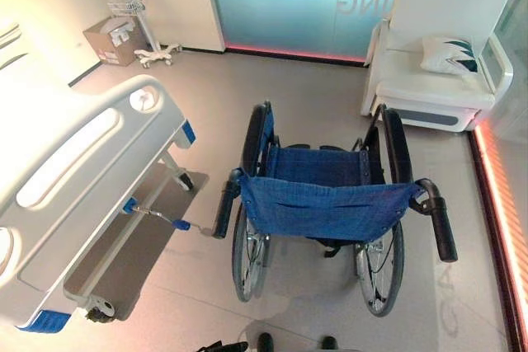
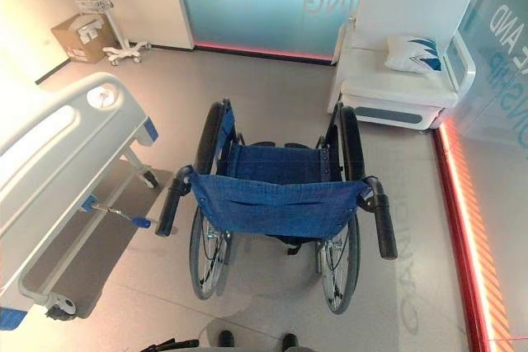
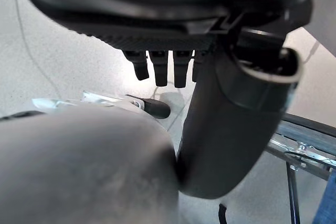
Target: Push the wheelchair next to the bed
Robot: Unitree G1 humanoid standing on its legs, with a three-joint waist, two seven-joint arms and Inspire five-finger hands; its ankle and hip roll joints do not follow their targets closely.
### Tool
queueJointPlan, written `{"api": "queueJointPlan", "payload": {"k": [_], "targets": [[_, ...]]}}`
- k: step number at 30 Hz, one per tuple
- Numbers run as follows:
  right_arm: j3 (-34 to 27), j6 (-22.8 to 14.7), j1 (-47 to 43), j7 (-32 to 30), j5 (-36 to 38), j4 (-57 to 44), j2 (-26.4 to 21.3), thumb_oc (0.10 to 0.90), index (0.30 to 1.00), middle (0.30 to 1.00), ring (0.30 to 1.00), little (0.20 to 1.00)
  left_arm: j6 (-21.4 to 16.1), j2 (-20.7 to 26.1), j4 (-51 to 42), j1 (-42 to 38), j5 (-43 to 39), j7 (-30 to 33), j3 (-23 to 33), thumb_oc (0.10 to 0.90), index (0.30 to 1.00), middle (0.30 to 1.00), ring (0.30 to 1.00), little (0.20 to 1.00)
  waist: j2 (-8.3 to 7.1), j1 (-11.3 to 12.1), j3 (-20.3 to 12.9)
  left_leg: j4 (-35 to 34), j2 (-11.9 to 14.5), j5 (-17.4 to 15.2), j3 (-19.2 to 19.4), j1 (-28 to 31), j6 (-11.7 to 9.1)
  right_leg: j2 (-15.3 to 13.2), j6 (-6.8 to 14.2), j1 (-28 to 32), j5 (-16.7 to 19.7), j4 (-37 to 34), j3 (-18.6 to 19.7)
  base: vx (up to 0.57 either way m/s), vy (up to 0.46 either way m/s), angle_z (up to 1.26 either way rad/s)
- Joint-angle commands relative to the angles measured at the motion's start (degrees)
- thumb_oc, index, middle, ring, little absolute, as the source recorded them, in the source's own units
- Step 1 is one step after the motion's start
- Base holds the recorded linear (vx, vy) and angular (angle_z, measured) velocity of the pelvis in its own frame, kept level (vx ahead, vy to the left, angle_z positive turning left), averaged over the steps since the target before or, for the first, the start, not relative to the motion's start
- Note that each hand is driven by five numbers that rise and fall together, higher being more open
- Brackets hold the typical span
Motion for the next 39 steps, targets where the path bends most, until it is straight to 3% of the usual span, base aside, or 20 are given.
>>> {"api": "queueJointPlan", "payload": {"k": [1, 18, 28, 32, 34, 39], "targets": [[0.67, -0.04, -1.84, 1.64, 2.48, 1.95, 2.58, 0.800, 0.900, 0.900, 0.900, 0.900, 0.02, -2.55, 2.19, -1.81, 0.92, 1.13, -0.56, 0.800, 0.900, 0.900, 0.900, 0.900, -0.74, -0.57, 1.55, 0.60, -0.20, -2.16, 0.87, 0.94, -0.51, -1.60, -0.32, -1.73, 3.67, 0.12, 2.51, 0.00, 0.000, 0.00], [0.77, -0.20, -1.63, 1.18, 2.21, 2.71, 2.96, 0.800, 0.900, 0.900, 0.900, 0.900, -1.50, -2.34, 2.83, -1.29, 1.81, 1.59, 0.39, 0.800, 0.900, 0.900, 0.900, 0.900, -1.08, -0.06, 0.82, 0.60, 0.18, -2.29, 0.28, 1.95, -0.86, -1.50, -0.33, -0.39, 3.16, 0.12, 2.08, 0.00, 0.000, 0.00], [0.42, -0.01, -1.81, 1.10, 1.74, 2.56, 2.67, 0.800, 0.900, 0.900, 0.900, 0.900, -0.38, -2.35, 2.55, -1.76, -4.06, 1.58, 2.46, 0.800, 0.900, 0.900, 0.900, 0.900, -0.97, -0.20, 1.03, 0.60, 0.15, -2.30, 0.29, 2.15, -0.80, -1.50, -0.36, -0.19, 3.10, 0.12, 2.13, 0.00, 0.000, 0.00], [0.21, -1.66, -1.75, -0.85, 1.75, 2.09, 2.67, 0.800, 0.900, 0.900, 0.900, 0.900, -0.50, -2.35, 2.11, -1.95, -6.12, 1.09, 2.99, 0.800, 0.900, 0.900, 0.900, 0.900, -0.85, -0.32, 1.05, 0.60, 0.14, -2.36, 0.29, 2.32, -0.80, -1.62, -0.26, -0.09, 3.13, 0.12, 2.08, 0.00, 0.000, 0.00], [-0.39, -2.57, -1.84, -1.89, 2.17, 1.84, 2.39, 0.800, 0.900, 0.900, 0.900, 0.900, -0.82, -2.08, 1.89, -2.04, -8.10, 0.92, 3.49, 0.800, 0.900, 0.900, 0.900, 0.900, -0.80, -0.39, 0.99, 0.60, 0.13, -2.38, 0.34, 2.41, -0.80, -1.63, -0.26, -0.01, 3.11, 0.12, 2.06, 0.00, 0.000, 0.00], [-4.91, -5.07, -1.34, -7.35, 6.13, -1.02, 0.62, 0.800, 0.900, 0.900, 0.900, 0.900, 0.38, -1.01, -0.40, -2.03, -25.49, 0.18, 9.90, 0.800, 0.900, 0.900, 0.900, 0.900, -0.90, -0.70, 0.77, 0.60, 0.28, -2.70, 0.76, 3.10, -0.78, -1.60, -0.03, 0.54, 2.95, 0.12, 2.30, 0.00, 0.000, 0.00]]}}
